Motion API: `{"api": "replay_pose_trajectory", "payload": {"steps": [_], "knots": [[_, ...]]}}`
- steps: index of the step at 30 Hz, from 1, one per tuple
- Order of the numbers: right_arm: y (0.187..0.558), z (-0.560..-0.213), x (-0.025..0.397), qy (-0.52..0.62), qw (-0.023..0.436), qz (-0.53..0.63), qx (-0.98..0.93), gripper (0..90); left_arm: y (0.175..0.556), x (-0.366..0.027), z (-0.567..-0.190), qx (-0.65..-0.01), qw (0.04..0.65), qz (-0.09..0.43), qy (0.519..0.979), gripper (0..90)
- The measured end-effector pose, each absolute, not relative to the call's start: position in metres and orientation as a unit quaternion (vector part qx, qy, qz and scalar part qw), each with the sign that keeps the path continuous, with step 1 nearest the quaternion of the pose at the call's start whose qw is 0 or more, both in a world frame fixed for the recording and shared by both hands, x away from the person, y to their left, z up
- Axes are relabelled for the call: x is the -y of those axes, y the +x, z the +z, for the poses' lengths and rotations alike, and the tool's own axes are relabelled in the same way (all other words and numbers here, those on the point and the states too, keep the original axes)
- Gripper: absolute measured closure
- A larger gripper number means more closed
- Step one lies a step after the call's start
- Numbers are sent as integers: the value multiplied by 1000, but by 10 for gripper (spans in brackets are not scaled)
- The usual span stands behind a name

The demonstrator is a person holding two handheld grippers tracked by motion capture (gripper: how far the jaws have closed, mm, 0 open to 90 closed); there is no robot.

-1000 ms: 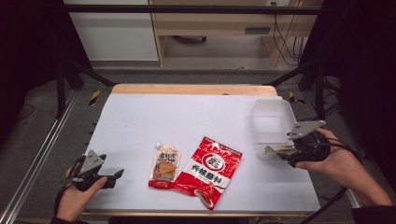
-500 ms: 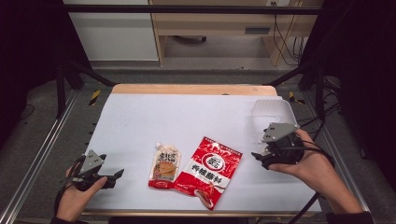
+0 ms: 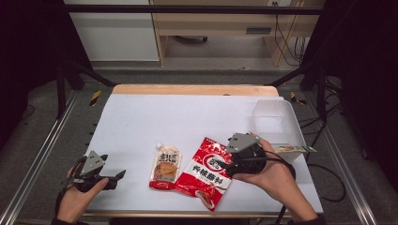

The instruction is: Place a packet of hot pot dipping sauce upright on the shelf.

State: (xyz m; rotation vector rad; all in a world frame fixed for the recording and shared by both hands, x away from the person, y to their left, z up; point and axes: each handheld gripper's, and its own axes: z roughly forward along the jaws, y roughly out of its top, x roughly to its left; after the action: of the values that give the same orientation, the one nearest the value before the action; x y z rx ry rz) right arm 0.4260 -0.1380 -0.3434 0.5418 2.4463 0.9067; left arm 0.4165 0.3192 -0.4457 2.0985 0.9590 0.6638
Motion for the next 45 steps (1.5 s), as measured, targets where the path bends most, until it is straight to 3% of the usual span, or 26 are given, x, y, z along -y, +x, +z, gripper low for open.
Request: {"api": "replay_pose_trajectory", "payload": {"steps": [12,19,21,24,30,45], "knots": [[441,-380,89,238,207,356,-879,249,415,-315,-446,-360,365,256,820,111],[472,-397,42,255,203,356,-876,134,417,-317,-447,-362,367,250,820,111],[479,-403,33,261,189,359,-876,168,416,-316,-447,-362,367,250,820,111],[490,-414,21,265,174,359,-878,306,417,-316,-448,-362,365,249,820,111],[506,-434,2,278,150,344,-884,425,417,-317,-449,-367,365,248,819,111],[528,-465,-9,305,111,326,-888,509,418,-316,-449,-364,363,247,821,112]]}}
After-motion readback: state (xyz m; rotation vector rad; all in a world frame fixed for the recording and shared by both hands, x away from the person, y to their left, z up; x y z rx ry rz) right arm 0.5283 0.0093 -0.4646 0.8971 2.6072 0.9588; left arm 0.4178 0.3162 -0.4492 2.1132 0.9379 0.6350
